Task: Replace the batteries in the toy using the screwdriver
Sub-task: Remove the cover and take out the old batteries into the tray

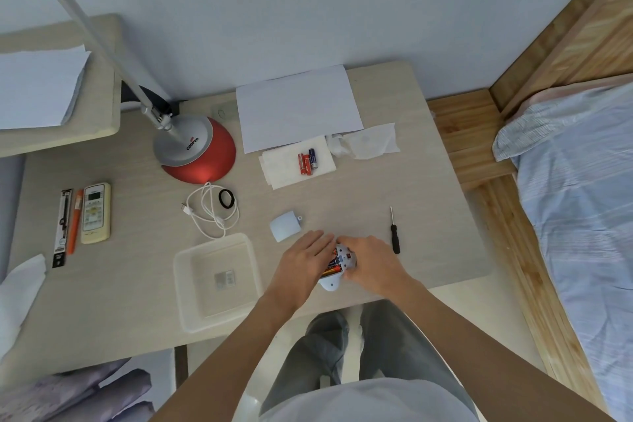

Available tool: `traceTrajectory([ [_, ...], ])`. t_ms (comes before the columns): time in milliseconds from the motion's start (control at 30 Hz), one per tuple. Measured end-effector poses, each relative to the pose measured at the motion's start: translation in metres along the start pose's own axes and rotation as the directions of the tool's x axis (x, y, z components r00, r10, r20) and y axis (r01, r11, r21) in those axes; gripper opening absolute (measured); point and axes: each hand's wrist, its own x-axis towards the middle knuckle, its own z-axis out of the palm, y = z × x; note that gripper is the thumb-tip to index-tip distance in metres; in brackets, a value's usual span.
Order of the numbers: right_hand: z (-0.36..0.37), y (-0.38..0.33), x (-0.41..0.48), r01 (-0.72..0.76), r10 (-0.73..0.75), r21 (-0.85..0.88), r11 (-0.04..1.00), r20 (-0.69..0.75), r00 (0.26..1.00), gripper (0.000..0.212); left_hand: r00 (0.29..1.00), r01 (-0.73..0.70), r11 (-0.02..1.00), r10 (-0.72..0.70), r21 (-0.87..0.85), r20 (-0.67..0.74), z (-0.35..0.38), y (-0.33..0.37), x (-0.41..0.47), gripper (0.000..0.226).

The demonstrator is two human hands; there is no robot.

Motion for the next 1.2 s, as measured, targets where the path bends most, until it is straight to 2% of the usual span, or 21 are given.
traceTrajectory([
  [133,-0.002,-0.001,0.0,0.002,-0.003,0.017,1.0,0.009,1.0,0.05,0.995,0.024,0.997,-0.031,-0.068,-0.094,-0.004,0.003,-0.002,0.053],
  [200,-0.003,-0.002,-0.001,-0.008,0.007,0.023,1.0,0.012,1.0,0.045,0.987,0.085,0.98,-0.108,-0.178,-0.119,-0.018,0.01,-0.004,0.04],
  [267,-0.003,-0.002,-0.002,-0.009,0.009,0.02,1.0,0.01,1.0,0.04,0.963,0.17,0.944,-0.221,-0.284,-0.157,-0.032,0.014,-0.009,0.047],
  [400,-0.004,-0.001,-0.003,-0.004,0.004,0.021,1.0,0.008,1.0,0.042,0.868,0.3,0.871,-0.418,-0.39,-0.268,-0.056,0.005,-0.033,0.012],
  [567,-0.005,-0.003,-0.005,-0.016,0.015,0.054,0.998,0.013,1.0,0.051,0.711,0.46,0.763,-0.623,-0.455,-0.326,-0.072,-0.026,-0.082,0.02],
  [700,-0.004,-0.002,-0.005,-0.018,0.018,0.043,0.999,0.012,1.0,0.057,0.681,0.542,0.731,-0.671,-0.414,-0.295,-0.071,-0.052,-0.111,0.019],
  [800,-0.005,-0.004,-0.005,-0.018,0.018,0.035,0.999,0.01,1.0,0.057,0.686,0.623,0.708,-0.699,-0.333,-0.202,-0.057,-0.073,-0.124,0.017],
  [933,-0.007,-0.004,-0.006,-0.007,0.007,0.038,0.999,0.007,1.0,0.052,0.651,0.724,0.655,-0.753,-0.216,-0.098,-0.04,-0.092,-0.132,0.008],
  [1067,-0.007,-0.004,-0.007,-0.002,0.002,0.037,0.999,0.004,1.0,0.054,0.636,0.764,0.636,-0.771,-0.104,-0.043,-0.034,-0.1,-0.128,0.008],
  [1200,-0.007,-0.004,-0.007,-0.004,0.004,0.029,1.0,0.004,1.0,0.057,0.619,0.776,0.619,-0.784,-0.119,-0.044,-0.041,-0.096,-0.121,0.009],
])
